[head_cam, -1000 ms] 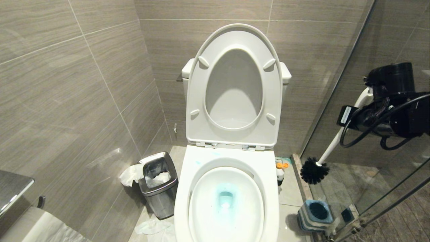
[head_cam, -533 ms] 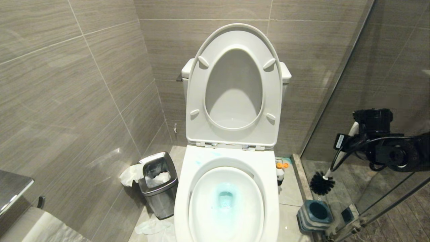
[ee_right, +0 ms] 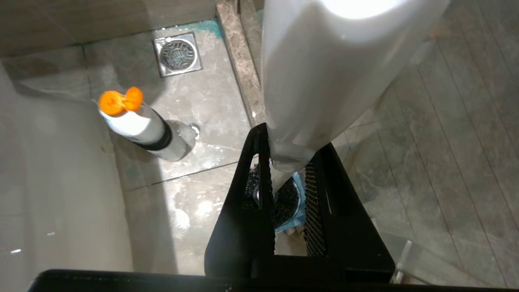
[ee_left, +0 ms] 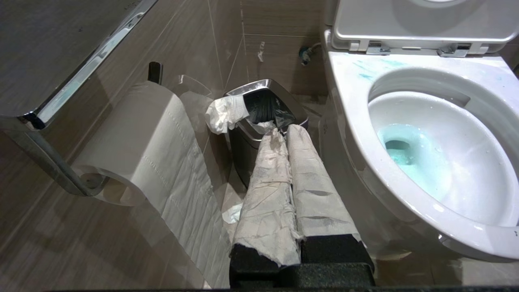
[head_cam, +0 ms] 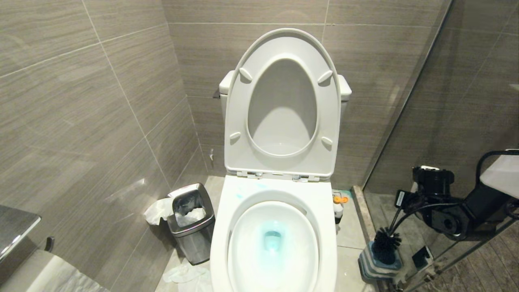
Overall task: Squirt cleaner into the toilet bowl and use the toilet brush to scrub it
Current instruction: Put the toilet brush back
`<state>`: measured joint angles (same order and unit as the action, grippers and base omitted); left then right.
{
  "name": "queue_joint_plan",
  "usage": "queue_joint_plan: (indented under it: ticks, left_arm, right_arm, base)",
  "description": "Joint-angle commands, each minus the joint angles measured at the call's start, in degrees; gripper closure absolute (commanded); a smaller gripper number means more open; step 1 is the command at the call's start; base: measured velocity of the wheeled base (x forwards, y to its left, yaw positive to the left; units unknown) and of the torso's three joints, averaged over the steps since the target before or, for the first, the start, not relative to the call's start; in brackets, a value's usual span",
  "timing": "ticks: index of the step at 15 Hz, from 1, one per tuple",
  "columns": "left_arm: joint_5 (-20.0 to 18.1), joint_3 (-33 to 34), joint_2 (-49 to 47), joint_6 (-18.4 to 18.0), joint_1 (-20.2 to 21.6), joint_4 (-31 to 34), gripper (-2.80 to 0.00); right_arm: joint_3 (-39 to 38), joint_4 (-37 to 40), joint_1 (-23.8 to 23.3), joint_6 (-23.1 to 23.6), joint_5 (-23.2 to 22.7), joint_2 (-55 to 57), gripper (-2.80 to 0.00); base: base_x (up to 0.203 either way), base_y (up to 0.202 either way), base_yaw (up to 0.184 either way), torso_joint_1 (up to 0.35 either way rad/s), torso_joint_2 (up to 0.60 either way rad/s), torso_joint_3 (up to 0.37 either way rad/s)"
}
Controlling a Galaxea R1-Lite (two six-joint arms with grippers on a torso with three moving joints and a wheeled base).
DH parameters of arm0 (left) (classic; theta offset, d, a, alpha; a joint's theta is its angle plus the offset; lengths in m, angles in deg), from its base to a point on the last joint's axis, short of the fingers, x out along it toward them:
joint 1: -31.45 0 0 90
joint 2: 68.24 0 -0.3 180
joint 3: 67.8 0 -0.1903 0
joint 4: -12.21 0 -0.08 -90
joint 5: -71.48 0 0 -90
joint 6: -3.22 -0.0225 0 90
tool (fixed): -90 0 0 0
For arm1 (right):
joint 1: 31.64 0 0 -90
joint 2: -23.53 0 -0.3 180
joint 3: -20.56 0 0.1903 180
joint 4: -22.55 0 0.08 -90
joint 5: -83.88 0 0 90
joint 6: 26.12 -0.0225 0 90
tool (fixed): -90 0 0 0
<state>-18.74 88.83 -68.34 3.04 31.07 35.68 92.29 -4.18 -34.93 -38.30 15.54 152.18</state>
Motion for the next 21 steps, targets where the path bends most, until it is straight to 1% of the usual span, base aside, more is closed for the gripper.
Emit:
queue_joint_plan:
  ticks: [1,4,5,6,11,19,21]
  left_arm:
    - [0.04,0.00,0.01,-0.01,0.03,-0.01,0.00]
    - [-0.02,0.00,0.01,0.01,0.01,-0.01,0.00]
    - [-0.04,0.00,0.01,0.01,-0.01,-0.01,0.00]
    - [0.04,0.00,0.01,0.01,0.03,-0.01,0.00]
    - [-0.04,0.00,0.01,0.00,0.03,-0.01,0.00]
    - [-0.01,0.00,0.01,0.01,0.03,-0.01,0.00]
    - [-0.04,0.00,0.01,0.01,0.03,-0.01,0.00]
  right_arm:
    - [-2.76,-7.94,-0.94,2.41,0.07,5.59,0.00]
    - [-4.71,-19.90,-2.13,7.22,-0.13,11.32,0.00]
    - [-5.58,-22.78,-2.37,8.30,-0.25,12.65,0.00]
    - [-6.49,-23.67,-2.50,8.57,-0.37,13.35,0.00]
    - [-7.43,-23.81,-2.42,8.45,-2.22,13.51,0.00]
    - [-9.43,-23.73,-2.25,8.41,-7.85,12.94,0.00]
    - [-9.43,-23.73,-2.25,8.41,-7.85,12.85,0.00]
  base:
    - [0.000,0.000,0.000,0.000,0.00,0.000]
    - [0.000,0.000,0.000,0.000,0.00,0.000]
    - [0.000,0.000,0.000,0.000,0.00,0.000]
    - [0.000,0.000,0.000,0.000,0.00,0.000]
    - [0.000,0.000,0.000,0.000,0.00,0.000]
    - [0.000,0.000,0.000,0.000,0.00,0.000]
    - [0.000,0.000,0.000,0.000,0.00,0.000]
